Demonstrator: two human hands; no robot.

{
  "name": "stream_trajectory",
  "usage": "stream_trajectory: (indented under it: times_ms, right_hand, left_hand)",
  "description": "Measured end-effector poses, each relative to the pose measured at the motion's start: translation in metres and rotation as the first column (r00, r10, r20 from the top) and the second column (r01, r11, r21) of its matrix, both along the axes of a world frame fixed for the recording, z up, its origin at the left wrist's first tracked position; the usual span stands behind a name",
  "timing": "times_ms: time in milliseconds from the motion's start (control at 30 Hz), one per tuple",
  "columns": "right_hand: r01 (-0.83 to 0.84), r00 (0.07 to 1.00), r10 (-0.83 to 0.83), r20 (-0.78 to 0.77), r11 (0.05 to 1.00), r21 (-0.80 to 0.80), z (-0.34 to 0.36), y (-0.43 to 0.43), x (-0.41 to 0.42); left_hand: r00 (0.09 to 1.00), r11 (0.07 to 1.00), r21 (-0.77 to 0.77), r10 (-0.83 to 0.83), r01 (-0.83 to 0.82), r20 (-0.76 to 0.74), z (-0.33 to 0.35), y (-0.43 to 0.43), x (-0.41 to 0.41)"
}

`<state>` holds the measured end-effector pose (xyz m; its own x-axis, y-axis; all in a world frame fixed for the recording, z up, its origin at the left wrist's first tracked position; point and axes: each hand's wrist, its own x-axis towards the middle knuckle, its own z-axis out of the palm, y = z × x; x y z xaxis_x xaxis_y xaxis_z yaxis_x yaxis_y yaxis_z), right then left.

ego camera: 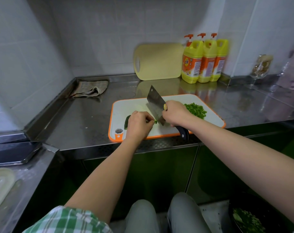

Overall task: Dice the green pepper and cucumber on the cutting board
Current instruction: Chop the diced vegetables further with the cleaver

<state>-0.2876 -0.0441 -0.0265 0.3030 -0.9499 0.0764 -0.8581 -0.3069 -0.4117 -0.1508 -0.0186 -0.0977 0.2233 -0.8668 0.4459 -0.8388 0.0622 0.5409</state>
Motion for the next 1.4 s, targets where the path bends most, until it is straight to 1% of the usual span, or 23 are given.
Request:
stream_trajectory:
  times_ms: [233,500,633,767,900,967,1067,1133,1233,1333,1400]
  right_hand:
    - [-0.022,0.997,0.027,-0.066,0.996,0.086,0.003,0.009,0.005]
    - [0.003,0.988,0.009,-0.154,0.997,0.08,0.004,0.011,0.019]
    - [0.03,0.995,-0.021,-0.098,0.996,0.085,0.0,0.005,0.013]
    - [0.073,0.996,-0.07,-0.054,0.996,0.055,-0.002,-0.003,-0.004]
    - [0.024,0.999,-0.027,0.044,0.998,0.061,0.003,-0.002,-0.011]
    - [-0.013,0.997,0.007,0.075,0.997,0.071,0.005,0.003,-0.007]
    - [-0.061,0.993,0.044,0.109,0.986,0.157,0.0,0.011,0.0]
    - [-0.065,0.991,0.039,0.128,0.976,0.21,-0.006,0.012,-0.001]
    - [-0.014,0.985,-0.03,0.172,0.967,0.253,-0.008,0.006,-0.014]
    - [0.078,0.981,-0.118,0.155,0.968,0.24,-0.004,-0.001,-0.033]
    - [0.092,0.98,-0.127,0.15,0.971,0.221,-0.003,-0.002,-0.038]
  left_hand:
    - [1.0,1.0,0.003,0.005,-0.005,0.006,0.001,0.0,-0.001]
    - [1.0,1.0,-0.002,0.007,-0.007,0.02,-0.001,-0.001,0.0]
    - [1.0,1.0,-0.015,-0.002,0.002,-0.004,-0.001,0.0,0.001]
    - [1.0,1.0,-0.028,-0.008,0.007,-0.02,0.0,0.0,0.001]
    - [0.999,0.996,-0.07,0.05,-0.051,-0.01,0.001,0.001,0.003]
    - [0.995,0.99,-0.111,0.096,-0.091,0.032,0.005,0.003,0.004]
    - [0.97,0.976,-0.123,0.196,-0.179,0.146,0.011,0.007,0.006]
    - [0.955,0.966,-0.086,0.255,-0.244,0.152,0.015,0.01,0.008]
    - [0.927,0.937,0.047,0.333,-0.345,0.176,0.016,0.014,0.012]
    - [0.905,0.892,0.178,0.386,-0.416,0.18,0.016,0.018,0.015]
    - [0.907,0.881,0.225,0.382,-0.416,0.18,0.015,0.02,0.017]
